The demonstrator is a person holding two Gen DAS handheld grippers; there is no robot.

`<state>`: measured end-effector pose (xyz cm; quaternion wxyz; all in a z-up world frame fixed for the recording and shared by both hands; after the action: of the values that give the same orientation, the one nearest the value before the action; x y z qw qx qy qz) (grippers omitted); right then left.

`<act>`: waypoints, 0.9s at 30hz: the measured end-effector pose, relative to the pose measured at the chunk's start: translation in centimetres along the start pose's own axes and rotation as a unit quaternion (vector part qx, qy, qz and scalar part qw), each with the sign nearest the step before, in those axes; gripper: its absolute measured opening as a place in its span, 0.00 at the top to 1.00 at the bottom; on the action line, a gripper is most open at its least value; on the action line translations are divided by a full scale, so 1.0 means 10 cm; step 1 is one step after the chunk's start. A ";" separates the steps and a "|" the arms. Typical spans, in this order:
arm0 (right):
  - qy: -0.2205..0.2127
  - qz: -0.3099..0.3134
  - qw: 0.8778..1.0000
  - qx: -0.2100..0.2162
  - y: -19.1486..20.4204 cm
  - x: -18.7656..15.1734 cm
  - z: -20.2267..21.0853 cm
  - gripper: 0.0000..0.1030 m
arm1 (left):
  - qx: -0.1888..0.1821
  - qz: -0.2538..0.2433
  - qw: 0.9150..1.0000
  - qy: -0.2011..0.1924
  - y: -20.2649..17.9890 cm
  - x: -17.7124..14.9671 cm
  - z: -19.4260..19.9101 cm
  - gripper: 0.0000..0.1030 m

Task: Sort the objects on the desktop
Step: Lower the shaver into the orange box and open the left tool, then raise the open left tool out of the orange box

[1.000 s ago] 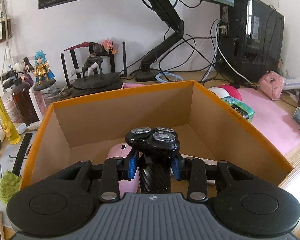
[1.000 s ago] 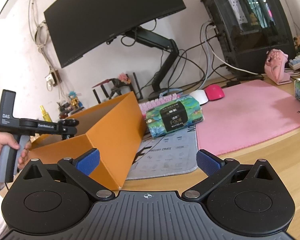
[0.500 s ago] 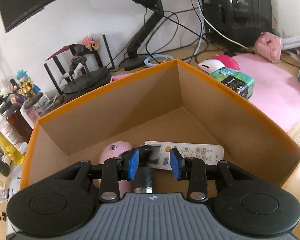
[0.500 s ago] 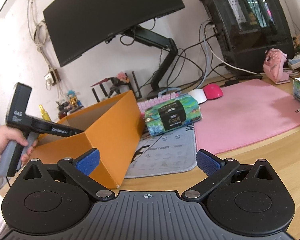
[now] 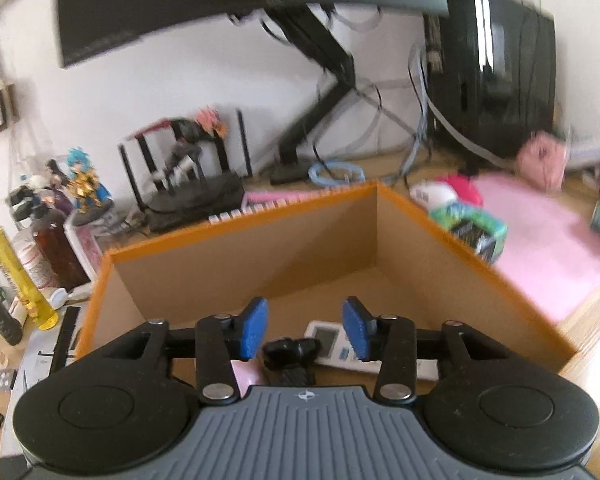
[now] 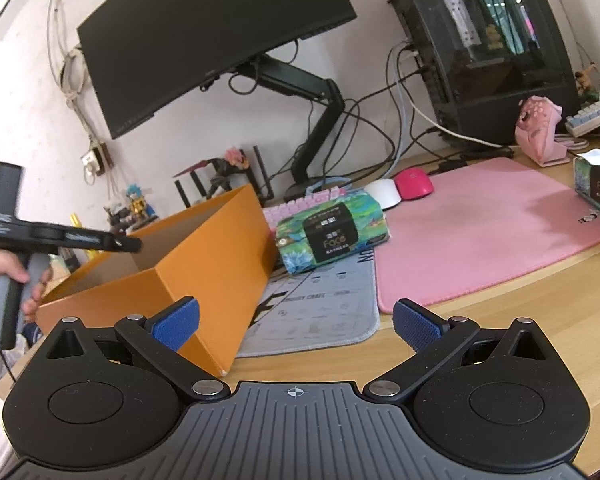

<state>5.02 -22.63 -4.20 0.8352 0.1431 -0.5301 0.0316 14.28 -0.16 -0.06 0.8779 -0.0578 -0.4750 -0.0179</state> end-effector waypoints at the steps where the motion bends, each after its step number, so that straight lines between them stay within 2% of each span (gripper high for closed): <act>1: 0.000 0.000 1.000 0.000 0.00 0.00 0.00 0.00 | -0.004 0.008 1.000 -0.013 0.02 0.01 0.08 0.47; 3: -0.002 0.000 1.000 -0.001 -0.01 0.01 0.00 0.00 | -0.012 0.023 0.999 -0.045 0.07 0.06 0.24 0.46; 6: -0.005 0.000 1.000 -0.004 -0.03 0.03 -0.01 0.00 | -0.018 0.045 0.991 -0.123 0.10 0.07 0.53 0.45; 9: -0.013 -0.002 1.000 -0.012 -0.10 0.07 0.02 0.00 | -0.029 0.067 0.985 -0.159 0.10 -0.02 0.74 0.45; 12: -0.022 0.000 0.999 -0.023 -0.17 0.12 0.05 0.00 | -0.037 0.089 0.977 -0.191 0.10 -0.11 0.92 0.36; 14: -0.026 0.002 0.999 -0.029 -0.21 0.14 0.07 0.00 | -0.043 0.104 0.971 -0.212 0.10 -0.16 1.05 0.34; 15: -0.028 0.002 0.999 -0.031 -0.23 0.14 0.08 0.00 | -0.044 0.108 0.969 -0.219 0.10 -0.19 1.09 0.34; 18: -0.031 0.007 0.999 -0.034 -0.26 0.15 0.10 0.00 | -0.037 0.108 0.965 -0.234 0.11 -0.27 1.14 0.19; 22: -0.029 0.013 0.999 -0.038 -0.28 0.12 0.09 0.00 | -0.029 0.105 0.961 -0.253 0.09 -0.47 1.13 0.16; 27: -0.025 0.017 0.999 -0.042 -0.29 0.10 0.07 0.00 | -0.043 0.142 0.964 -0.221 0.15 -0.71 0.99 0.14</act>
<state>5.46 -25.70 -3.60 0.8261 0.0996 -0.5543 0.0199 2.31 2.32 -0.77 0.7411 -0.1651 -0.6430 0.0999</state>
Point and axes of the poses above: each gripper's, at about its wrist camera, not at the fingertips, and z roughly against the way its jaws point, y to its left, x to its top, the point moved 6 cm from there along -z, roughly the way its jaws point, and after that the axes turned 11 degrees about z, right-handed, at the moved point
